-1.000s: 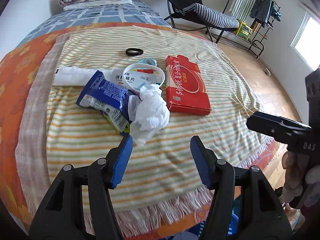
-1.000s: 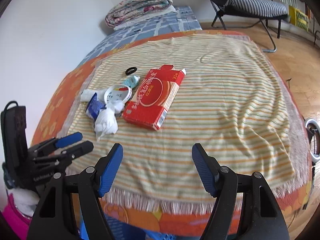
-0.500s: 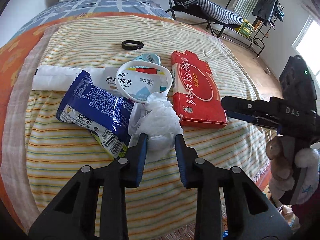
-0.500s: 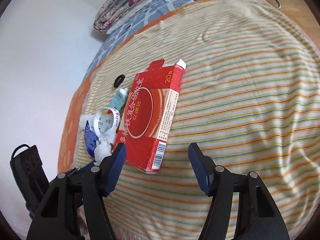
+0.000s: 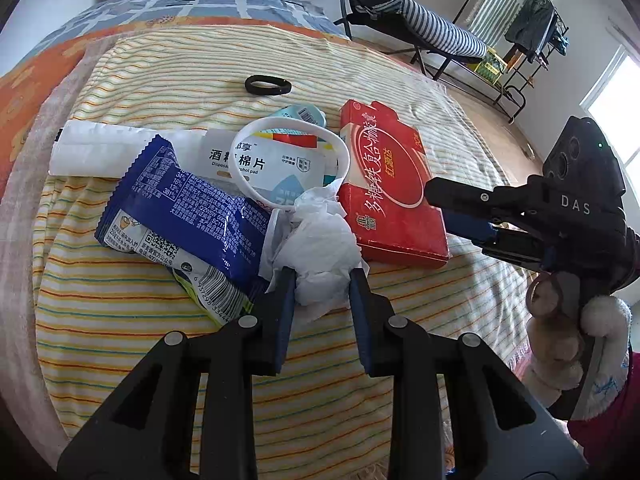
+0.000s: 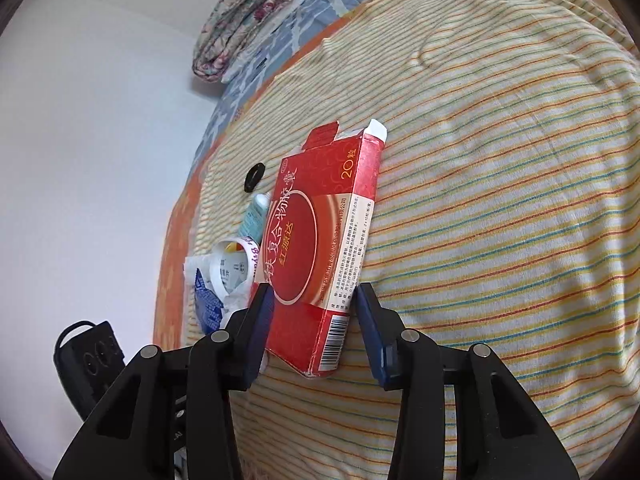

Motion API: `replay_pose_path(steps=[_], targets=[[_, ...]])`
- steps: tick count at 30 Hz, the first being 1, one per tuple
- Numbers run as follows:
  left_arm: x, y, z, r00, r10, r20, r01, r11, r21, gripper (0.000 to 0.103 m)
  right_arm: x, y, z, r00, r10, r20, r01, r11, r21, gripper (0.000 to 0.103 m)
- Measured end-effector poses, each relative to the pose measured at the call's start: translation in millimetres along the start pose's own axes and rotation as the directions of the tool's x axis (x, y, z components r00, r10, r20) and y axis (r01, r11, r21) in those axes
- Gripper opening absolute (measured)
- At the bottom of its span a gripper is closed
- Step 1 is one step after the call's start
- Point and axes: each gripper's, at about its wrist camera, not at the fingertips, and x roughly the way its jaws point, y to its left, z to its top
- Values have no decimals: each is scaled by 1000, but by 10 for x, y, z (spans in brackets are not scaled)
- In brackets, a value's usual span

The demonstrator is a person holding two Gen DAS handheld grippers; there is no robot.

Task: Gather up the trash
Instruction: 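Grasp the tissue with the left tool while the right tool grasps the red-white tube box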

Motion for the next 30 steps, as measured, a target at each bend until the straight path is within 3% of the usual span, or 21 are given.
replay_pose_path(steps=[8,13,18,20,26,30], targets=[[2,-2,-5,1000,-2,3,2,1000,-1,27,-77,2,56,996,87,29,-89,994,60,40],[5,1,-3,1000,0,4,0,1000,-4,27,-110,94,156,992,121,42,-123,991,58,29],[9,-4,0,1000,1,5,-1,1000,-4,27,-29,23,226,983,178,44,-182,974,134,17],[7,-7,2,1000,6,6,-6,1000,1,26,44,40,201,981,195,19,-196,970,145,17],[-1,6,-4,1000,2,7,-2,1000,4,26,75,282,215,995,102,7,-102,995,23,17],[-25,17,-9,1000,1,4,-1,1000,-1,25,90,456,234,1000,-3,-9,2,997,-82,17]])
